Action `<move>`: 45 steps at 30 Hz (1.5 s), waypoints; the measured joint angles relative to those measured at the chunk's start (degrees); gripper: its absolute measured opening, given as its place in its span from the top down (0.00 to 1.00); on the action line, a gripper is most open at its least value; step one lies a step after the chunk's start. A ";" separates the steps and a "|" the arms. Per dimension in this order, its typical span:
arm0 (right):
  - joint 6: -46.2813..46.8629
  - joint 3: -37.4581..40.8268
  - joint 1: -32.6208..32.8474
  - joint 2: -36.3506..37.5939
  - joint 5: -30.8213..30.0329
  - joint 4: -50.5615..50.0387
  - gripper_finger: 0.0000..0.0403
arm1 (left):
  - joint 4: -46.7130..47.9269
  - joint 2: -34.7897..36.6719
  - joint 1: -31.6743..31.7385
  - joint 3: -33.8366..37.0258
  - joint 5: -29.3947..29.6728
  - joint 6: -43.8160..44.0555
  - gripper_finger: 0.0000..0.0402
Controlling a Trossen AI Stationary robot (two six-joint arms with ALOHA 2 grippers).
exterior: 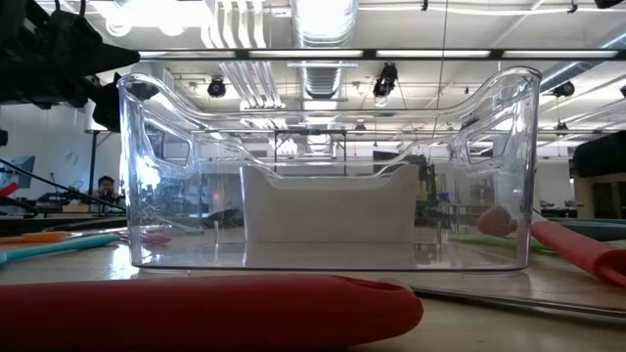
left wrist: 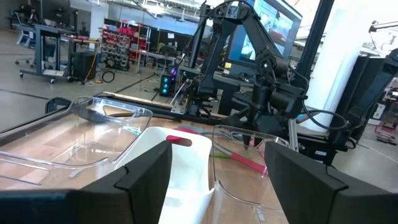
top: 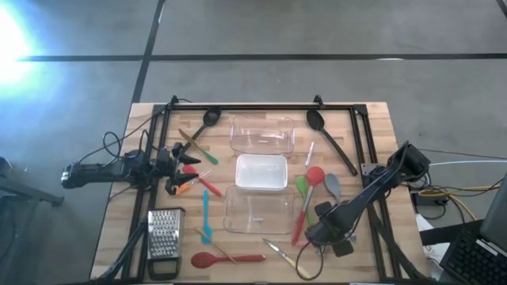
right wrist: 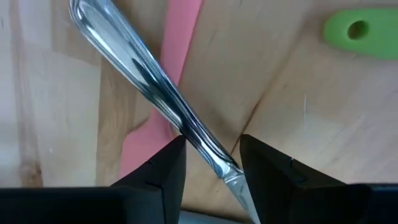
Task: Pick & Place Kitchen Items
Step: Put the silver knife into the top transparent bin
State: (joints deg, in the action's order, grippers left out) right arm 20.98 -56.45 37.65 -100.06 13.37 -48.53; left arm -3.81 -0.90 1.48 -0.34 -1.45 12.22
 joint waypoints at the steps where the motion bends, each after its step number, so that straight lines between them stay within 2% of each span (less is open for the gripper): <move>1: -0.63 0.00 0.00 -0.22 -0.02 0.06 0.66 | 0.00 0.00 -0.01 0.00 0.00 -0.01 0.35; 11: -6.26 0.59 0.13 -1.74 -1.14 -0.11 0.76 | 0.02 -0.09 -0.01 0.00 0.00 0.01 0.35; 19: -6.58 0.60 0.28 0.00 -1.31 -0.22 0.89 | 0.02 -0.09 -0.02 0.00 0.00 0.00 0.35; 23: -6.09 -0.35 0.02 1.24 -2.01 -1.76 0.92 | 0.02 -0.09 -0.01 0.00 0.00 -0.01 0.35; 30: -4.72 -5.91 0.05 2.47 -1.75 -14.82 0.92 | 0.02 -0.09 0.00 0.00 0.02 0.01 0.35; 36: -2.67 -12.40 -0.70 3.79 -11.22 -27.32 0.92 | 0.01 -0.09 -0.02 0.00 0.00 0.01 0.35; 40: -0.09 -14.67 -4.05 5.78 -14.97 -28.74 0.92 | 0.02 -0.09 -0.02 0.00 0.00 0.01 0.35; 45: 1.73 -17.84 -11.77 8.11 -17.57 -29.28 0.92 | 0.01 -0.09 -0.01 0.00 0.00 0.01 0.35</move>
State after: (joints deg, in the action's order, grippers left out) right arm 22.71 -74.29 25.88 -91.95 -4.21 -77.81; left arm -3.81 -0.99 1.47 -0.34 -1.45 12.23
